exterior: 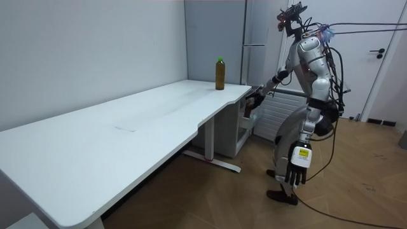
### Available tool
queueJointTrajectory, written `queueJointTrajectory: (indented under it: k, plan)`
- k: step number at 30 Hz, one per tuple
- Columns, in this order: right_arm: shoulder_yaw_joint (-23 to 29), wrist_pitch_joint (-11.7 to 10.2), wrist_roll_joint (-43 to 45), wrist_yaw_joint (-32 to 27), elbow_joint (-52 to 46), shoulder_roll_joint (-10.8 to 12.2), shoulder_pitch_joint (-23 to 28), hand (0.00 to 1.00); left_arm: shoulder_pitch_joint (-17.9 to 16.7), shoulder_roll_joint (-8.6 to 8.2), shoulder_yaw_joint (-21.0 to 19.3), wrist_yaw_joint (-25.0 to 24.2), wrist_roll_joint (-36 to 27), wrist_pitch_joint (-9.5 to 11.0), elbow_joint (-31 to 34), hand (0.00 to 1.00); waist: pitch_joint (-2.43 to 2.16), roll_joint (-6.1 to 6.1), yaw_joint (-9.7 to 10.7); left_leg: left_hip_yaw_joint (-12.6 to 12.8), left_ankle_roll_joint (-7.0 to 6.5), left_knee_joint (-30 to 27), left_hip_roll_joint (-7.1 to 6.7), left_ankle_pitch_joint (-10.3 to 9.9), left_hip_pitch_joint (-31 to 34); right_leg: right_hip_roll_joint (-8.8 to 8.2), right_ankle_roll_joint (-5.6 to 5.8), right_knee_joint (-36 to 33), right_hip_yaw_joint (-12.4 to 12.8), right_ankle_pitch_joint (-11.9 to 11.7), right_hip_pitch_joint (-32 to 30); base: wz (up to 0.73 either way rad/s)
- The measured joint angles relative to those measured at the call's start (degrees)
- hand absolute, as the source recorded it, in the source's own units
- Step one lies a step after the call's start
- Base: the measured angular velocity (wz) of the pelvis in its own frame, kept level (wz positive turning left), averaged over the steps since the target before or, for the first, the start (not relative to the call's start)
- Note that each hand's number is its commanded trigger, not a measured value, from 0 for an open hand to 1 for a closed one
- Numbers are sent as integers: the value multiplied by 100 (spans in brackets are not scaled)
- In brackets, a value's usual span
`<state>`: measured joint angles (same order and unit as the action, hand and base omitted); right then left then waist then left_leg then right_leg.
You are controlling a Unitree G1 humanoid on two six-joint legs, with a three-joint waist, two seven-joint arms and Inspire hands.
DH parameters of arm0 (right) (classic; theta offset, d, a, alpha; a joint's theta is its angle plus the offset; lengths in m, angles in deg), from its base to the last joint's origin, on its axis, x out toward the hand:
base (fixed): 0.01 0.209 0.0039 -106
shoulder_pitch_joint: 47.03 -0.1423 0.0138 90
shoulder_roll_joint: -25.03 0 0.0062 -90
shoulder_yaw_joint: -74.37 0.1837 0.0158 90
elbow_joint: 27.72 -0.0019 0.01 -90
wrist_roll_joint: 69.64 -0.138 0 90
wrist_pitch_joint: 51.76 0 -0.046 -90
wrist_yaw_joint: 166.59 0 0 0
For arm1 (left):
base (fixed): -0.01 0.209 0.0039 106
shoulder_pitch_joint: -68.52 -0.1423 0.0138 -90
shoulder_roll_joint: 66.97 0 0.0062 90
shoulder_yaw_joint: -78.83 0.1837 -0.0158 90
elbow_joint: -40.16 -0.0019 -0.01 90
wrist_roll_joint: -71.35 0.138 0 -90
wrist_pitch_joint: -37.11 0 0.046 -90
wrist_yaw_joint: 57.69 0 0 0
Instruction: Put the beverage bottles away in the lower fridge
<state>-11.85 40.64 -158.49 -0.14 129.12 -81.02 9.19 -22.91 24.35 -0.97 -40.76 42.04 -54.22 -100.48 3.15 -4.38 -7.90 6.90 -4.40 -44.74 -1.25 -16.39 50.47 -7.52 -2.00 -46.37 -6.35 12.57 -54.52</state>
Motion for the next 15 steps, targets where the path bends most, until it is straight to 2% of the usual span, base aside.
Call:
queueJointTrajectory:
  k: [3,15]
  plan:
    - [-3,0,-73,14,0,1,0,0,-65,0,5,-12,-1,-1,14,0,0,0,-10,1,5,17,52,-2,-4,61,-7,92,-10,-46,29,-7]
    - [-50,18,-58,53,5,3,106,0,-89,-1,4,12,4,-3,123,0,-11,-2,-41,-39,13,142,56,3,-221,93,7,241,-25,-80,249,0]
